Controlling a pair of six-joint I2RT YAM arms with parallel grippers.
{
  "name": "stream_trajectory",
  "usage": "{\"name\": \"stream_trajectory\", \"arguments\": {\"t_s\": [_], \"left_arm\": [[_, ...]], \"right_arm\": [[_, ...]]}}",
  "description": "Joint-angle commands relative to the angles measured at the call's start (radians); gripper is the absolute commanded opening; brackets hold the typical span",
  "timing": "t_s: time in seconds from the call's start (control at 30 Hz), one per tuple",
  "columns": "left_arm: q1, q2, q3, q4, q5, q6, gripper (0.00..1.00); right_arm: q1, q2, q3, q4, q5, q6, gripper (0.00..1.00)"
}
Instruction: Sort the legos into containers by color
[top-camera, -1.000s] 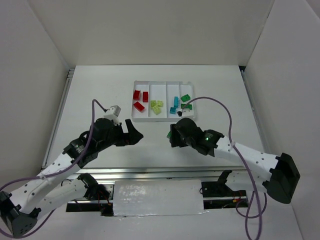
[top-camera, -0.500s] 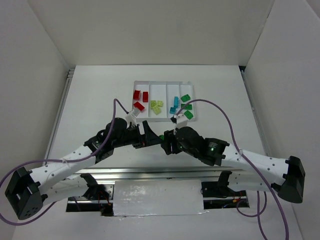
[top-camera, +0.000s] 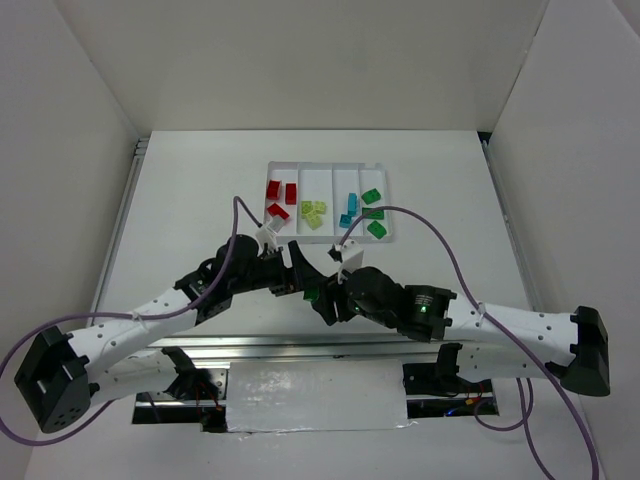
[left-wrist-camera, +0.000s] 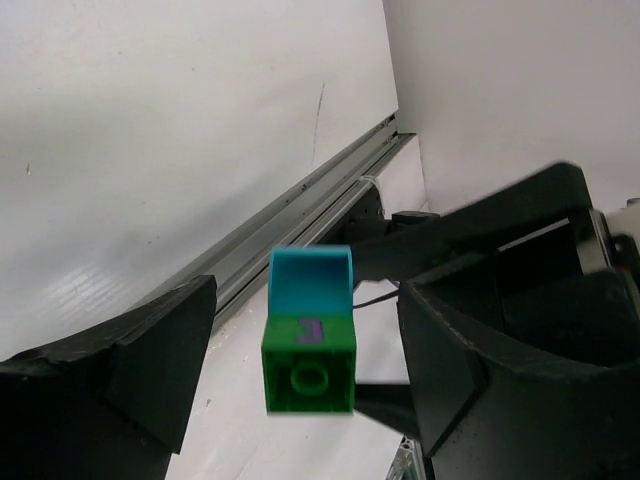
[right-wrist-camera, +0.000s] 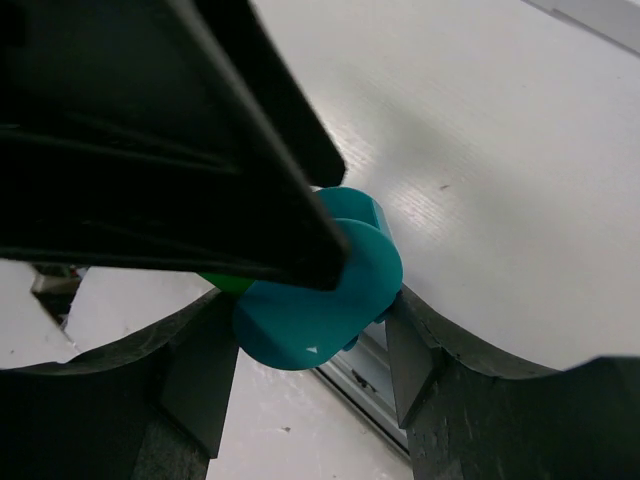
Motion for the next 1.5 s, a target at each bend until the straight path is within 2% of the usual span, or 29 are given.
{"name": "stream_trajectory", "arguments": {"t_s": [0.0,0.13,0.17,0.2,0.23,0.3,0.43,0.5,0.53,0.63,0.7,0.73,0.83,1.03,1.07,1.1,1.2,1.3,1.4,1.47], "left_arm": [[-0.006,0.006,0.015,0.055,-0.017,-0.013,0.86],[-0.006,-0.017,0.018,0.029,-0.056,-0.005,0.86],[-0.006,-0.026,0.017,0.032,-0.048,-0.002,0.83],[-0.006,-0.028,0.017,0.037,-0.047,-0.002,0.74],[-0.006,-0.028,0.021,0.034,-0.044,-0.002,0.56],[-0.006,-0.028,0.026,0.035,-0.031,-0.002,0.52],[-0.006,-0.028,0.027,0.041,-0.011,0.001,0.53],[-0.007,-0.029,0.027,0.043,-0.005,0.001,0.43],[-0.007,-0.029,0.027,0.041,-0.002,0.002,0.35],[-0.007,-0.031,0.035,0.037,0.004,0.009,0.23],[-0.007,-0.033,0.038,0.035,0.009,0.013,0.23],[-0.007,-0.033,0.04,0.04,0.018,0.015,0.34],[-0.007,-0.03,0.044,0.051,0.036,0.016,0.43],[-0.007,-0.023,0.032,0.089,0.065,0.012,0.46],[-0.007,-0.022,0.03,0.098,0.075,0.01,0.44],[-0.007,-0.023,0.027,0.127,0.082,0.01,0.24],[-0.007,-0.019,0.024,0.147,0.107,0.019,0.0],[-0.007,-0.025,0.011,0.181,0.124,0.016,0.0],[-0.007,-0.034,0.009,0.202,0.125,0.009,0.0],[-0.007,-0.04,0.014,0.192,0.122,0.013,0.0]], "right_arm": [[0.031,-0.01,0.03,0.086,-0.009,-0.022,0.19],[0.031,-0.024,0.022,0.075,0.022,-0.005,0.2],[0.031,-0.035,0.018,0.088,0.02,-0.004,0.2],[0.031,-0.038,0.015,0.089,0.028,0.001,0.2],[0.031,-0.038,0.018,0.083,0.057,0.015,0.2],[0.031,-0.027,0.033,0.065,0.085,0.019,0.2],[0.031,-0.009,0.05,0.063,0.109,0.018,0.2],[0.031,0.008,0.064,0.052,0.14,0.027,0.2],[0.031,0.025,0.07,0.045,0.172,0.033,0.2],[0.031,0.053,0.094,0.016,0.207,0.045,0.2],[0.031,0.068,0.102,0.013,0.22,0.044,0.2],[0.031,0.071,0.104,0.013,0.227,0.047,0.2],[0.031,0.083,0.108,0.013,0.24,0.047,0.2],[0.031,0.086,0.108,0.016,0.283,0.058,0.21],[0.031,0.086,0.108,0.022,0.284,0.056,0.21],[0.031,0.088,0.108,0.023,0.281,0.053,0.21],[0.031,0.09,0.101,0.039,0.26,0.048,0.22],[0.031,0.067,0.071,0.077,0.217,0.039,0.27],[0.031,0.034,0.047,0.098,0.204,0.035,0.26],[0.031,0.033,0.045,0.098,0.186,0.015,0.22]]}}
